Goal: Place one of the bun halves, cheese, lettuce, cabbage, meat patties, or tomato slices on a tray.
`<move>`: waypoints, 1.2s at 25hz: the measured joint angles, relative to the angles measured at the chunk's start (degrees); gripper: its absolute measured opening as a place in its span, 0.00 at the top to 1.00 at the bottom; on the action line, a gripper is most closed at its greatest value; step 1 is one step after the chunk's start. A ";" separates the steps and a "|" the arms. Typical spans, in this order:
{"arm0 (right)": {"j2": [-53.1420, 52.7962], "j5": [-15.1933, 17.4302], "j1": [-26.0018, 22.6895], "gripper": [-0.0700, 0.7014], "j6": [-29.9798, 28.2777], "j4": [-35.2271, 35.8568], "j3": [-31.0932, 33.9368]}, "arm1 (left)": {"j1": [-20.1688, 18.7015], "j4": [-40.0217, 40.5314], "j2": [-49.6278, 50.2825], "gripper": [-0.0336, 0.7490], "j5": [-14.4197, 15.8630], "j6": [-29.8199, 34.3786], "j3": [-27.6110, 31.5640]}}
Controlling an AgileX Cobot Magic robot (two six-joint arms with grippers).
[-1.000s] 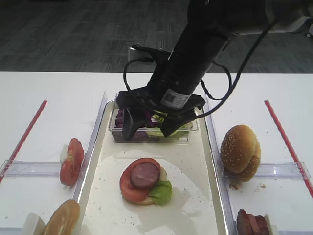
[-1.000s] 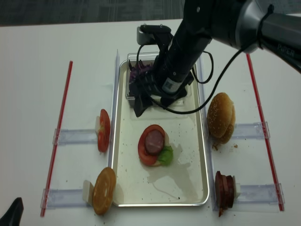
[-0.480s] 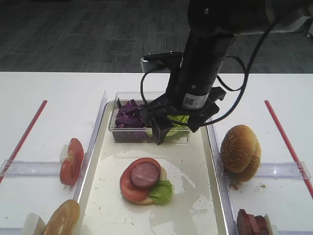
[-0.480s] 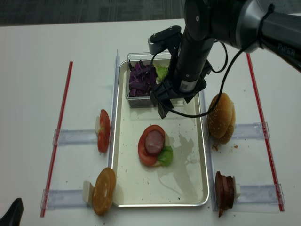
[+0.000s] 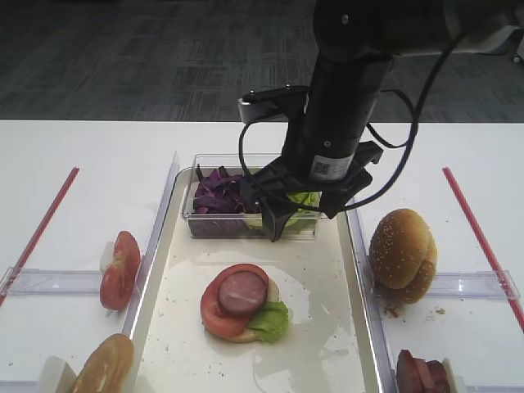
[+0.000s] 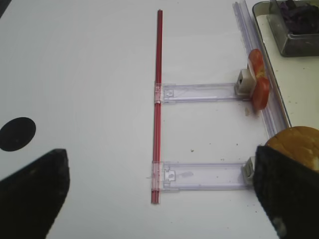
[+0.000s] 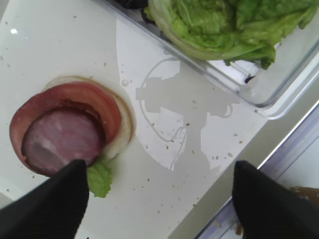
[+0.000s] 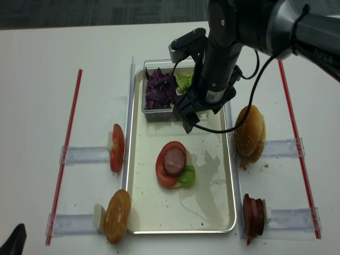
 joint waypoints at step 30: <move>0.09 9.72 -13.22 0.12 5.19 -1.72 -15.40 | 0.00 0.00 0.00 0.08 0.00 0.00 0.00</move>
